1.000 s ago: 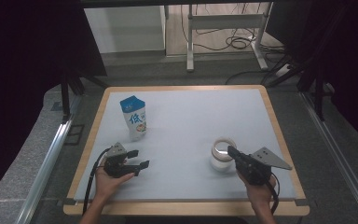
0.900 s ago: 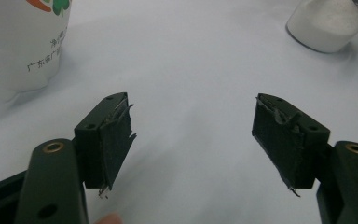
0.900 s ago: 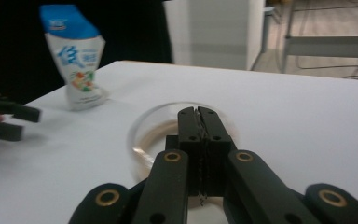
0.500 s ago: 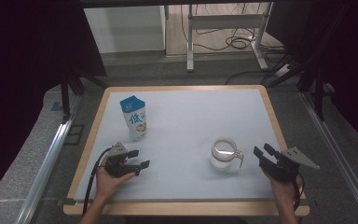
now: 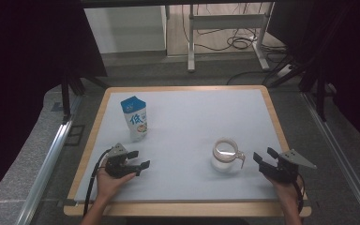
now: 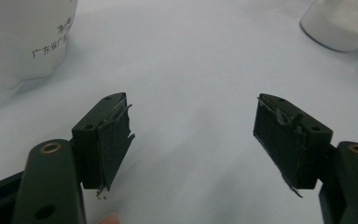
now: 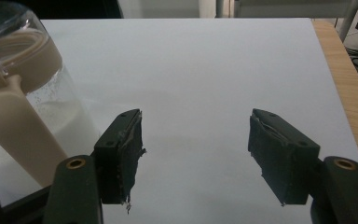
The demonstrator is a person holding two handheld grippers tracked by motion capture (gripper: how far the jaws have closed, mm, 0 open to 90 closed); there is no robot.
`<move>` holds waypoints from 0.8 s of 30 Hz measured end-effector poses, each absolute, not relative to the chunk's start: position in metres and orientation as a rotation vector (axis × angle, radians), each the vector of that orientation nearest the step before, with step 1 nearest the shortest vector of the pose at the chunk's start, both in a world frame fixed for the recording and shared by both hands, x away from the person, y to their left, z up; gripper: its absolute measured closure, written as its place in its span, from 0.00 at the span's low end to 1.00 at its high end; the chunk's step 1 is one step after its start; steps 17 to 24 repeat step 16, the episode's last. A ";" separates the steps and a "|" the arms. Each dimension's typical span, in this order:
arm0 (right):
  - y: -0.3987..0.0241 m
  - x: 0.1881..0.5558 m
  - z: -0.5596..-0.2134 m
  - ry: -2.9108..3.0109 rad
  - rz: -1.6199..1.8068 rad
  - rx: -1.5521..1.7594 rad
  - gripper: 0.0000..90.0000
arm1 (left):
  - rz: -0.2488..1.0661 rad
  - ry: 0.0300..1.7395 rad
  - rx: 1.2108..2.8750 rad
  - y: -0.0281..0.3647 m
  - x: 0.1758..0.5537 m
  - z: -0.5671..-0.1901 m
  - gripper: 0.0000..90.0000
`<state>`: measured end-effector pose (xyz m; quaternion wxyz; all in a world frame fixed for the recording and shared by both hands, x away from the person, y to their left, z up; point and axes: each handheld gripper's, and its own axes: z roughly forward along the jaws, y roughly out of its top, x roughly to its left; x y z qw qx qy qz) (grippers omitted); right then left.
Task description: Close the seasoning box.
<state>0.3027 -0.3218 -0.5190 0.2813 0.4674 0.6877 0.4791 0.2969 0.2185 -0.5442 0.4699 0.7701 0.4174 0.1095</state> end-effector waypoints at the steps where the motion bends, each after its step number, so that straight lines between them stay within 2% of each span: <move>1: -0.322 0.303 -0.519 1.849 1.281 1.249 0.40 | 0.269 1.023 1.887 0.218 0.297 -0.544 0.30; 24: -0.320 0.303 -0.519 1.851 1.289 1.248 0.39 | 0.282 1.019 1.891 0.220 0.296 -0.541 0.30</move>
